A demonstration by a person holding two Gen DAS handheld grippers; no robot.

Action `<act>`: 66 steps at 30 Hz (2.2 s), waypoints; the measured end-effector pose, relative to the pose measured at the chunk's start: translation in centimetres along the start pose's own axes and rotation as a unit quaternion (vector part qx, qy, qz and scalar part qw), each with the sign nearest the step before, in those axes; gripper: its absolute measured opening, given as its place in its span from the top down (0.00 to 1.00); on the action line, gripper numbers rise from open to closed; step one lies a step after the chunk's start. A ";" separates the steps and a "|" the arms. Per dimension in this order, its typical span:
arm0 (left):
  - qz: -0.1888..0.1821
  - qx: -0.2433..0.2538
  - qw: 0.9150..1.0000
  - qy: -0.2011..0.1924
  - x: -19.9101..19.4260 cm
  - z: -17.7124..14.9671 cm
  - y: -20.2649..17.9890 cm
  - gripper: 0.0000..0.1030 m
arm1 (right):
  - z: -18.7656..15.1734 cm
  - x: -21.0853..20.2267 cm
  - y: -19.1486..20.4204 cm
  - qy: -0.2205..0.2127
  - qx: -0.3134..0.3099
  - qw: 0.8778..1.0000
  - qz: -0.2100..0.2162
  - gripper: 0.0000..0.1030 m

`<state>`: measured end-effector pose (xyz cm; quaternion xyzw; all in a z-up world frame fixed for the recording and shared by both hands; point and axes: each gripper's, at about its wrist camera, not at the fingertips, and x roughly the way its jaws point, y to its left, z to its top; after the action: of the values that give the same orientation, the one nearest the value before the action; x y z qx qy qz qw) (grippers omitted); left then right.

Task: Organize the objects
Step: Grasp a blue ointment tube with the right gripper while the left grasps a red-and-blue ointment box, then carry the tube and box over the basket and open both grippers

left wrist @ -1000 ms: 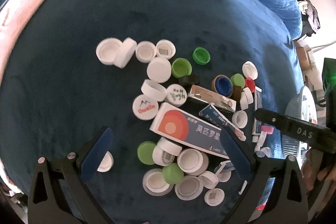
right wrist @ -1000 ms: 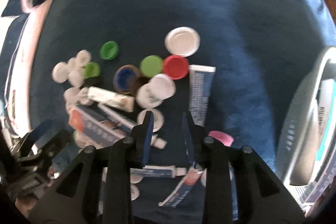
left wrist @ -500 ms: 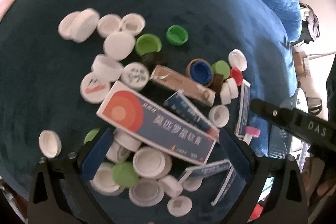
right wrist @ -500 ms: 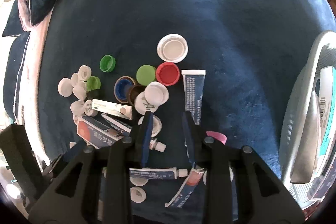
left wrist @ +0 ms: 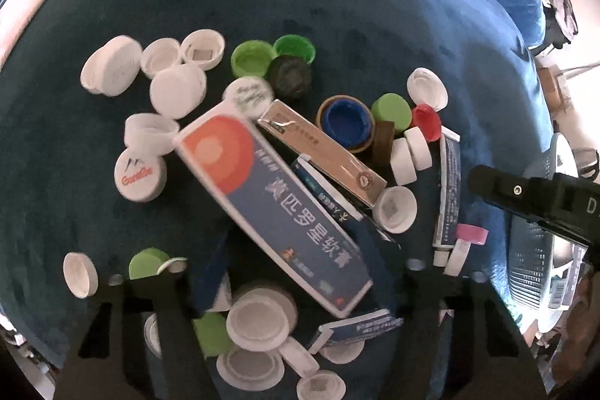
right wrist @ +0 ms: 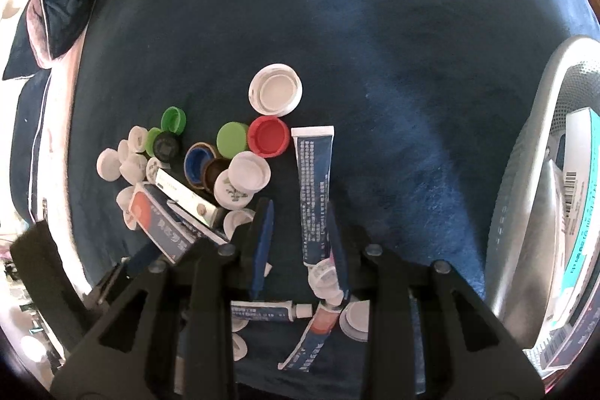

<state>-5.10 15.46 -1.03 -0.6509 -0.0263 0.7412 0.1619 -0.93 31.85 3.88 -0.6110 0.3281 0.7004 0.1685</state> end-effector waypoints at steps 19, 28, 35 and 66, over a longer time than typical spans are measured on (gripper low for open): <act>-0.006 -0.019 1.000 -0.009 -2.0 0.3 4.5 0.60 | -1.0 4.3 2.8 0.039 -0.085 0.992 -0.079 0.82; -0.043 -0.013 0.999 -0.018 -5.5 -0.2 5.2 0.62 | -1.3 2.0 2.4 0.008 -0.048 0.999 -0.012 0.82; -0.054 -0.004 0.997 -0.047 -7.7 0.4 4.7 0.62 | -1.8 -0.3 2.3 -0.028 -0.039 0.998 0.028 0.82; -0.188 0.169 0.965 -0.064 -10.7 -4.1 -13.1 0.62 | -9.6 -16.0 -19.1 -0.274 0.215 0.937 -0.001 0.82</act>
<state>2.64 24.23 11.92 -0.5487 -0.0324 0.7314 0.4037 21.57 41.98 14.17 -0.3452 0.4115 0.7531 0.3800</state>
